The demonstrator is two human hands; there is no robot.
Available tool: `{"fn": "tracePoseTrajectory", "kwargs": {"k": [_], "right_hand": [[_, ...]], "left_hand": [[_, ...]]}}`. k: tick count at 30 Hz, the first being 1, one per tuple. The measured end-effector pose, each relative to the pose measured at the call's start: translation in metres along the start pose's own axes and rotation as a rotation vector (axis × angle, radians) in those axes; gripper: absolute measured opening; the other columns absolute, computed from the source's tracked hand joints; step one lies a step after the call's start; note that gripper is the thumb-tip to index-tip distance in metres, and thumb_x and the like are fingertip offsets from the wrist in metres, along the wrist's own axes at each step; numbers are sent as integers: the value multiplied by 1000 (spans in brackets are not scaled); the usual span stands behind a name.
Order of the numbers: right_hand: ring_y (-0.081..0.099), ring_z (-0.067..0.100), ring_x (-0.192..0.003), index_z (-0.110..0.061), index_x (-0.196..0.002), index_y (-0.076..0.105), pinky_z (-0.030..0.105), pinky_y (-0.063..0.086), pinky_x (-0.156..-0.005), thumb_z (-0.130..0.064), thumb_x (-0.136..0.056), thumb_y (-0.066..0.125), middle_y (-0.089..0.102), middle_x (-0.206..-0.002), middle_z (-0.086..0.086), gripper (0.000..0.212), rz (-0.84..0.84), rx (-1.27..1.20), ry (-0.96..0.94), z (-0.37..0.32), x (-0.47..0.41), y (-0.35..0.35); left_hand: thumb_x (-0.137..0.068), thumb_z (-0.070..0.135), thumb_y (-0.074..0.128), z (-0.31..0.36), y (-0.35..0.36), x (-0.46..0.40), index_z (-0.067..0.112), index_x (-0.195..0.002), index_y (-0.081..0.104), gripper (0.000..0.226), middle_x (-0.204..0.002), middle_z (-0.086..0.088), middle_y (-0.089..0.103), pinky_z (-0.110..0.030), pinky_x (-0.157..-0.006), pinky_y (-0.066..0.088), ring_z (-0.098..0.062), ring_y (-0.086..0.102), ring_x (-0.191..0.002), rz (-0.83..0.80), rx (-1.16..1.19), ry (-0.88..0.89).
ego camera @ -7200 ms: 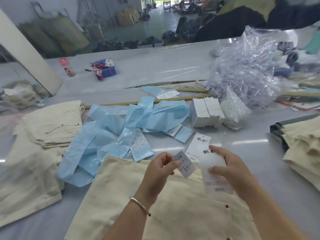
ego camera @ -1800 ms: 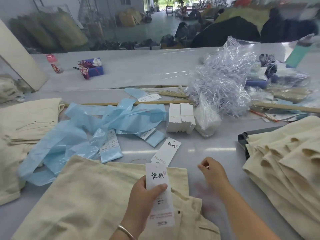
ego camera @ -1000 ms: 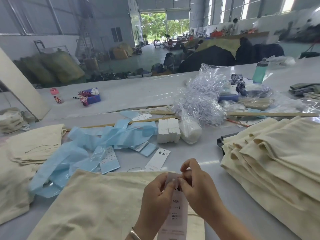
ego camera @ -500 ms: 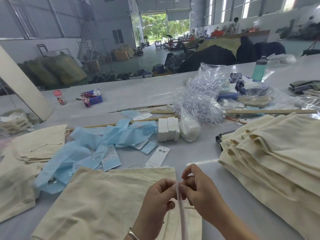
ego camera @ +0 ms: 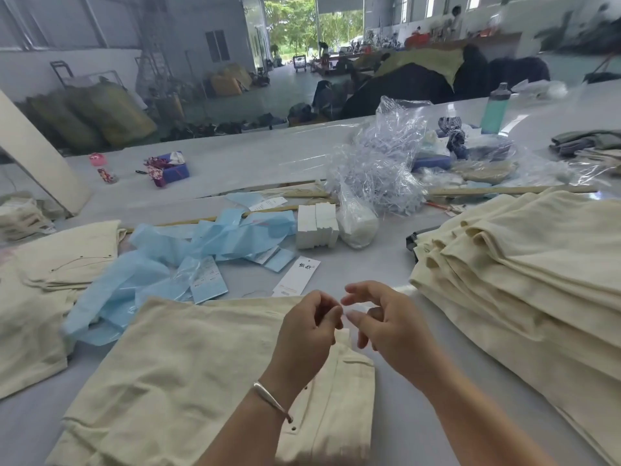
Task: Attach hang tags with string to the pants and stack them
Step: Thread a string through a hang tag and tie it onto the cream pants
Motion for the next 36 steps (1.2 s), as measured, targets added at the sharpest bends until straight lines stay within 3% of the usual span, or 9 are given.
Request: {"fn": "tracePoseTrajectory", "kwargs": {"k": [3,7,11,16,21,27,31,33,36], "right_hand": [[66,18,-55,-12,-87,67,25,45,-49,-6,-86,66,71,-74,4,6,-68,-71,81,15,2,10],[52,12,-47,-7,-70,67,26,40,-49,-7,-84,70,60,-55,2,14,-35,-41,139,37,8,7],[45,8,-54,-19,-69,67,28,35,-55,-18,-82,70,49,-52,-10,13,209,383,66,39,11,-24],[44,14,-59,-14,-69,68,27,34,-55,-7,-76,74,46,-66,-13,11,441,612,-125,20,17,-45],[45,15,-66,-17,-82,72,30,37,-57,-25,-87,66,49,-76,-6,11,321,746,57,67,10,-33],[54,25,-77,-10,-77,74,32,41,-59,-20,-84,71,46,-77,1,12,226,764,47,89,16,-9],[54,30,-66,-8,-60,69,31,39,-55,-6,-68,82,51,-68,6,15,274,823,10,85,11,-6],[54,25,-82,-18,-76,75,32,38,-71,-20,-81,73,50,-77,-2,6,236,823,16,89,7,3],[48,15,-99,-34,-101,74,28,32,-82,-39,-91,58,53,-92,-8,20,127,767,124,107,1,20]], "left_hand": [[-92,5,58,-3,3,4,15,-82,59,14,-63,8,61,-29,-59,48,-12,54,-55,-2,6,12],[-92,5,59,-21,13,12,14,-81,59,14,-61,8,61,-27,-58,47,-10,53,-53,-21,17,-42],[-90,12,64,-51,31,10,15,-82,64,9,-65,10,62,-20,-62,47,-4,54,-57,-77,-88,-82],[-85,26,69,-84,58,-10,20,-102,68,18,-96,7,65,-14,-75,38,-6,55,-81,-216,-463,-17],[-82,37,69,-118,90,-17,21,-109,68,31,-113,-1,59,-25,-89,40,-19,51,-110,-450,-735,-9],[-89,36,63,-119,94,-19,21,-88,59,15,-99,1,60,-23,-70,33,-16,51,-100,-433,-767,106],[-90,31,60,-120,88,-25,23,-76,55,17,-82,8,57,-28,-68,39,-15,54,-85,-444,-672,35],[-88,26,63,-124,83,-28,22,-74,57,16,-72,11,55,-31,-71,44,-14,54,-76,-442,-553,-65],[-85,21,68,-129,76,-32,24,-69,59,18,-68,12,58,-25,-69,45,-6,53,-69,-429,-366,-182]]}}
Point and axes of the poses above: each hand's wrist, its own x-axis away from the middle knuckle, its own y-axis out of the palm, z = x × y, the point moved 8 cm from there along -x, towards the middle knuckle
